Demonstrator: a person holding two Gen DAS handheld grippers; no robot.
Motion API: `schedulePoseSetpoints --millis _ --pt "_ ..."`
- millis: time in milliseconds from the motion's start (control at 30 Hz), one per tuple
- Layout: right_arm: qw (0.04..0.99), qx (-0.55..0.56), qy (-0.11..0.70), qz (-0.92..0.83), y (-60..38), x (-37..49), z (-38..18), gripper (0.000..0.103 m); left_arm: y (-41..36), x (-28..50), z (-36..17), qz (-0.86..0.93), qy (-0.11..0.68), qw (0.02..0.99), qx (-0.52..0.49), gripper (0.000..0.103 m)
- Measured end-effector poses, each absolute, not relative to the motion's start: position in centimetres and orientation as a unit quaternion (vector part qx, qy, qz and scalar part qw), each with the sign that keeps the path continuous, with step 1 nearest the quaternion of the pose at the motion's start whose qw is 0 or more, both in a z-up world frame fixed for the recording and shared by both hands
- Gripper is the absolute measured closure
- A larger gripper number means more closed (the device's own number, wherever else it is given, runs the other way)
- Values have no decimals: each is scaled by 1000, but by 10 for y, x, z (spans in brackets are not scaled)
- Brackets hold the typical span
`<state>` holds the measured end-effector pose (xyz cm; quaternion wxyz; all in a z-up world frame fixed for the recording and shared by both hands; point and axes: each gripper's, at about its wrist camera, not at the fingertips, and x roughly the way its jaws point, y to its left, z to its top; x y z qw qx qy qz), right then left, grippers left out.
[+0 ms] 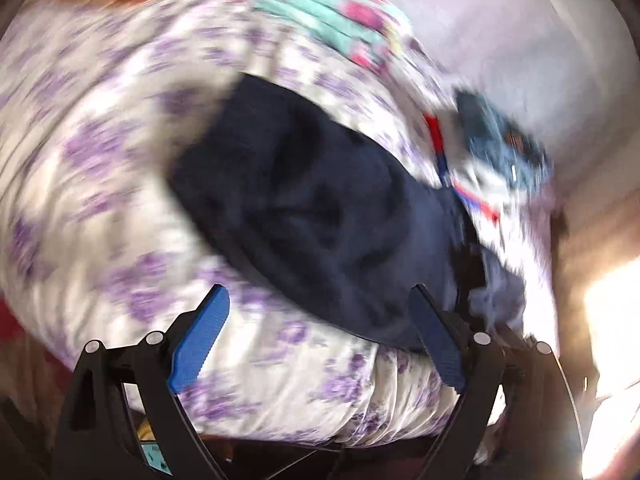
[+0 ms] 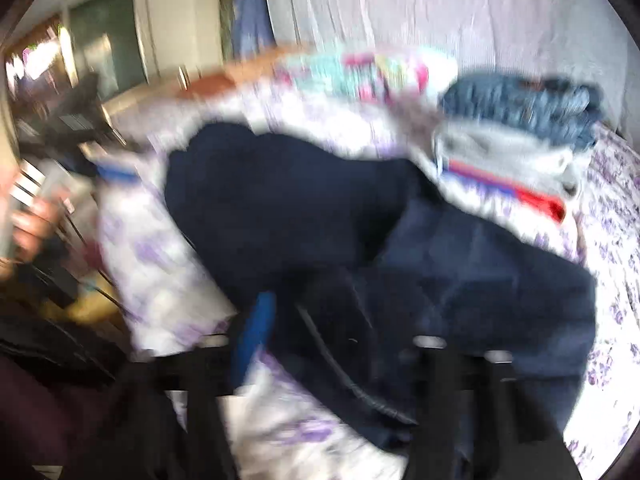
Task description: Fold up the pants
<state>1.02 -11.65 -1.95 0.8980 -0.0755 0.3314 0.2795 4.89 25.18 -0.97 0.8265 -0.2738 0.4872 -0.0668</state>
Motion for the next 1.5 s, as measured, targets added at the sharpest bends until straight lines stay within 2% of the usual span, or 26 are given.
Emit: schedulePoseSetpoints --millis 33,100,300,400,467,500,567,600,667,700,900,933,1033,1067,1100,1167,1333,1500 --pt "906 -68 310 281 -120 2 -12 11 261 48 -12 -62 486 821 -292 15" --pt "912 -44 277 300 -129 -12 1 11 279 49 -17 -43 485 813 -320 15" --pt "913 -12 276 301 -142 -14 1 11 275 81 -41 -44 494 797 -344 15" --pt "914 -6 281 293 -148 -17 -3 12 272 102 -53 -20 494 803 -332 15" --pt "916 -1 286 282 -156 -17 -8 14 268 117 -60 -5 500 800 -331 11" --pt "916 1 288 278 -159 -20 -9 17 266 120 -59 0 500 800 -332 4" --pt "915 15 300 269 -170 -19 -15 22 256 127 -57 21 506 804 -312 6" --pt "916 20 301 264 -174 -19 -17 25 255 127 -56 25 500 808 -309 8" --pt "920 35 298 253 -186 -22 -20 26 253 126 -51 18 492 814 -307 42" --pt "921 42 296 249 -191 -23 -21 26 253 127 -50 1 493 813 -310 68" --pt "924 76 294 232 -219 -23 -31 26 248 113 -35 -15 466 825 -319 70" --pt "923 82 295 233 -223 -21 -32 26 248 113 -36 -14 467 824 -320 68" --pt "923 91 293 233 -229 -21 -34 26 251 119 -48 -3 483 805 -346 46" --pt "923 93 290 233 -232 -22 -35 26 253 119 -54 4 485 797 -358 46" --pt "924 97 288 232 -234 -23 -35 26 252 120 -54 7 485 798 -358 47" --pt "925 103 286 228 -241 -25 -37 26 247 116 -46 9 475 813 -336 71" --pt "929 122 280 208 -267 -29 -41 27 223 104 -9 3 431 852 -298 78" --pt "934 142 267 189 -296 -35 -38 27 130 86 57 -33 375 917 -136 78"
